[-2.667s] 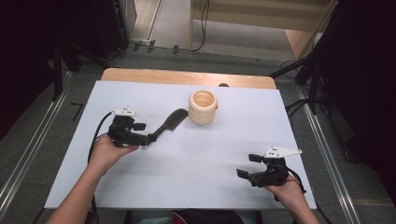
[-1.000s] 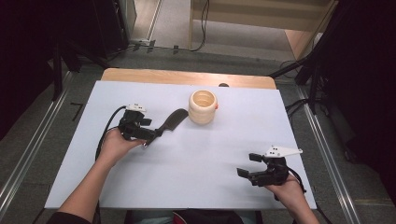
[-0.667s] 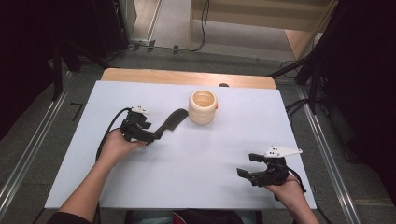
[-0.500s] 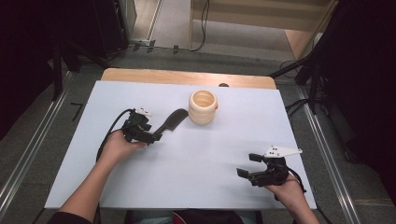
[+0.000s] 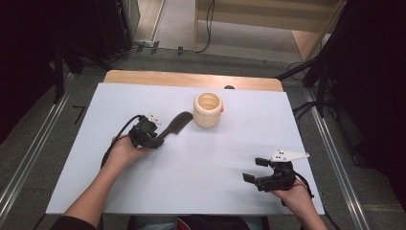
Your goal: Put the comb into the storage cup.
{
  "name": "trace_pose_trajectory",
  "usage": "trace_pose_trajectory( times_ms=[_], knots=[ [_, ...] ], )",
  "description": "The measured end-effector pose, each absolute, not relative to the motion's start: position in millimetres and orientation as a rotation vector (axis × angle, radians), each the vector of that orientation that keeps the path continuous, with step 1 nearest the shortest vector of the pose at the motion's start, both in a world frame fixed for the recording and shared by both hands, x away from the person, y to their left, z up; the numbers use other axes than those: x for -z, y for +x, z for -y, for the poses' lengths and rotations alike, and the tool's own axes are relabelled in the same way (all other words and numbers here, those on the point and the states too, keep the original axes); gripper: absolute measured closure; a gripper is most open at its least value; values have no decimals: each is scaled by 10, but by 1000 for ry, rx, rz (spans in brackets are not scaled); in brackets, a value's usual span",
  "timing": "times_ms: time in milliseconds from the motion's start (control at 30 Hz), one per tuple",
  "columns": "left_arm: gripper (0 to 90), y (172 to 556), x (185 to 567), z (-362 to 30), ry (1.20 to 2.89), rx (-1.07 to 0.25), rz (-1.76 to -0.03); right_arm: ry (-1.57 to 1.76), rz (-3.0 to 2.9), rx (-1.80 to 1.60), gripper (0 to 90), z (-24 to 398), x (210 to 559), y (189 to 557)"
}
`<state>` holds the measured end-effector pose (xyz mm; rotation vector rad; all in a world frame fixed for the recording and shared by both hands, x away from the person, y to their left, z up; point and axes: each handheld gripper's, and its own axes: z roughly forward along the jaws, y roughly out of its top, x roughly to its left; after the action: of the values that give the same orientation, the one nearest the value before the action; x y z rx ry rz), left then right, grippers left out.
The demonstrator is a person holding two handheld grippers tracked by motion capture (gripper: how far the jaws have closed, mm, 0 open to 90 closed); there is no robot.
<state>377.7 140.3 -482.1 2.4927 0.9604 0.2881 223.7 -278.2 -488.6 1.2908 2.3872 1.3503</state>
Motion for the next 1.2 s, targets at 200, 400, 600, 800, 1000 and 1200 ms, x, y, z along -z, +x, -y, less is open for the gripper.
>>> trace_pose_trajectory(
  times_ms=[200,400,600,800,1000,1200],
  knots=[
    [691,3771,4820,-1380,2487,-271,-997,1290,-2393,-1337,117,2781,4892,2238],
    [732,3803,4816,-1402,2452,-229,-1076,1287,-2401,-1329,117,2780,4896,2238],
    [731,3825,4815,-1437,2403,-185,-1134,1290,-2397,-1333,117,2786,4895,2240],
    [731,3842,4820,-1490,2341,-134,-1182,1287,-2400,-1332,117,2783,4894,2240],
    [731,3863,4825,-1534,2295,-86,-1212,1289,-2389,-1345,117,2784,4889,2240],
    [731,3875,4807,-1576,2271,-72,-1221,1287,-2388,-1346,117,2780,4885,2237]
  ],
)
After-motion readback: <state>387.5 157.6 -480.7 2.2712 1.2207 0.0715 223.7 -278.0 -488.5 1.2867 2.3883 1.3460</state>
